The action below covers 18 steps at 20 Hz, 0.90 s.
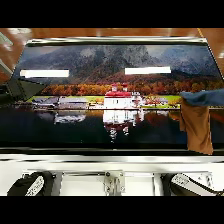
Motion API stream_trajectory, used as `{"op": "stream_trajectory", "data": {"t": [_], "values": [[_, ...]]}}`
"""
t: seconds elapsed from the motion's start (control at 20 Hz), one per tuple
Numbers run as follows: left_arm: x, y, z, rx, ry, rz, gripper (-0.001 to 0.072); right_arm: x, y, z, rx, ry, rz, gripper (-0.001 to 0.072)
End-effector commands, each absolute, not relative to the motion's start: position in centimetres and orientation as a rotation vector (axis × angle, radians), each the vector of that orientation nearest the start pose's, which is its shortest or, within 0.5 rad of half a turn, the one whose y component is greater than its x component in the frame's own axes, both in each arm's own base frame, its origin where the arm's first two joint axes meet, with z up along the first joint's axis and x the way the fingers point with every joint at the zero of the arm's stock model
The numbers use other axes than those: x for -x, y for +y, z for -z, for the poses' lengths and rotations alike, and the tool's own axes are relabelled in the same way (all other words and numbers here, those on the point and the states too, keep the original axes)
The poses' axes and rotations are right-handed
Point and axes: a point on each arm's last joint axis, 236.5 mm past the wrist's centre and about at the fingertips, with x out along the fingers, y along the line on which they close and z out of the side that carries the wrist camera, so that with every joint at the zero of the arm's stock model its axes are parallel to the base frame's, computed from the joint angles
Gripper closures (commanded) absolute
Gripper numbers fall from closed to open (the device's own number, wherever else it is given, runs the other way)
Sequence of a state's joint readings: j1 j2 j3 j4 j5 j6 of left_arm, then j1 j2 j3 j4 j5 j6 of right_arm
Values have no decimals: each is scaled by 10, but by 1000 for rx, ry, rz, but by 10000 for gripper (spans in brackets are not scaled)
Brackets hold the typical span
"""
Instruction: Fold the shirts.
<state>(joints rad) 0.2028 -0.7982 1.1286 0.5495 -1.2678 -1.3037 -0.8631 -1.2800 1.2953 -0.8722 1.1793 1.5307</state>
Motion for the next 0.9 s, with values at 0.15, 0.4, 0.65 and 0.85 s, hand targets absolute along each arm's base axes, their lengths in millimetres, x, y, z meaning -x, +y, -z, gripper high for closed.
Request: {"op": "stream_trajectory", "data": {"t": [0.15, 0.4, 0.65, 0.85], "values": [[-303, -144, -258, 551, 676, 704, 671, -273, -216, -51, -930, 1195, 574, 649], [-298, -155, -258, 538, 687, 740, 671, -234, -179, -9, -1026, 1409, 571, 650], [-298, -156, -258, 537, 688, 743, 671, -189, -168, 25, -997, 1583, 639, 649], [-298, -156, -259, 539, 685, 740, 671, -171, -183, 34, -916, 1617, 713, 549]]}}
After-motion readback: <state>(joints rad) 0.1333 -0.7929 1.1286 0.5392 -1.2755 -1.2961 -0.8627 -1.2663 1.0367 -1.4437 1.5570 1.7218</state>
